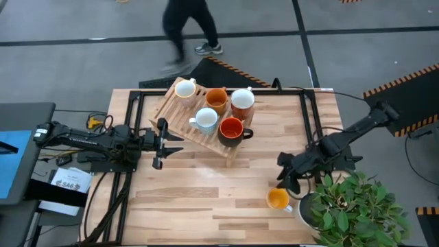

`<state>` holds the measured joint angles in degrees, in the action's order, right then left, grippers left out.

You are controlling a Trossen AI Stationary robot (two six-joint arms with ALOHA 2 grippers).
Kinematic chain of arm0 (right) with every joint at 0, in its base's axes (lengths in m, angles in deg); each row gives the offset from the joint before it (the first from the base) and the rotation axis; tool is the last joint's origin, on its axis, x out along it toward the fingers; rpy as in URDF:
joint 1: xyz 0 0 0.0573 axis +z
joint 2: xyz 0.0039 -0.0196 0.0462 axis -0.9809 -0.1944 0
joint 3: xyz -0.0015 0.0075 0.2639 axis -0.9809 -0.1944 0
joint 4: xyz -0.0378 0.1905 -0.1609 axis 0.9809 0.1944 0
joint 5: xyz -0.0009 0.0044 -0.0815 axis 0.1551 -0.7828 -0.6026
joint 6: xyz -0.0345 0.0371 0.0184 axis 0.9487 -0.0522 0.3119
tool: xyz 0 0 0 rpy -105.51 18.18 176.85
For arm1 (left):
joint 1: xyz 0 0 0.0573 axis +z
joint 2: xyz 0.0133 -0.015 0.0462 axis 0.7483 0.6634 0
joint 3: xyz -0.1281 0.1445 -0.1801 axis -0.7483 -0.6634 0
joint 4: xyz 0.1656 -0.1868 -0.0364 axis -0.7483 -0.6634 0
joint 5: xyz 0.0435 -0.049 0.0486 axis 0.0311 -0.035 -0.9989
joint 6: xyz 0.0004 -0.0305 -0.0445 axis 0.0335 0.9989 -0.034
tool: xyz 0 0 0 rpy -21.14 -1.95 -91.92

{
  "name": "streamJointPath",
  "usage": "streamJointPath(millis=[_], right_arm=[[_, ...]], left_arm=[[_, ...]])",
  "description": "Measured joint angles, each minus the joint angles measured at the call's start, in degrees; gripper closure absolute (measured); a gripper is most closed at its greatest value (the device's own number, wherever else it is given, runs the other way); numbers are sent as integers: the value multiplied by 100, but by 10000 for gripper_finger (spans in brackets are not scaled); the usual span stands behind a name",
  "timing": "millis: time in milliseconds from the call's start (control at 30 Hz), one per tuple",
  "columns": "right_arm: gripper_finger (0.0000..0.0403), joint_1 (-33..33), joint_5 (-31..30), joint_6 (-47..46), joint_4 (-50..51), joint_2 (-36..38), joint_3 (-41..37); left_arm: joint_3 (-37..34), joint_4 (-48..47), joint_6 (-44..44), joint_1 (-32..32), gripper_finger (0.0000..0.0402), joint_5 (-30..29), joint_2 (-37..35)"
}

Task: Place coffee mugs
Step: Put the yellow mug on the shelf

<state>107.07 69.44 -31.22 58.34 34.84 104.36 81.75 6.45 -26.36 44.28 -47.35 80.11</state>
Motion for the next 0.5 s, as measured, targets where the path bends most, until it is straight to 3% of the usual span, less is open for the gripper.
streamJointPath(millis=[100,500], right_arm=[[163,70,-121,-110,536,-313,155],[163,284,196,-211,624,-1105,358]], left_arm=[[0,-2,-70,0,264,-37,0],[0,-26,-199,0,264,-149,0]])
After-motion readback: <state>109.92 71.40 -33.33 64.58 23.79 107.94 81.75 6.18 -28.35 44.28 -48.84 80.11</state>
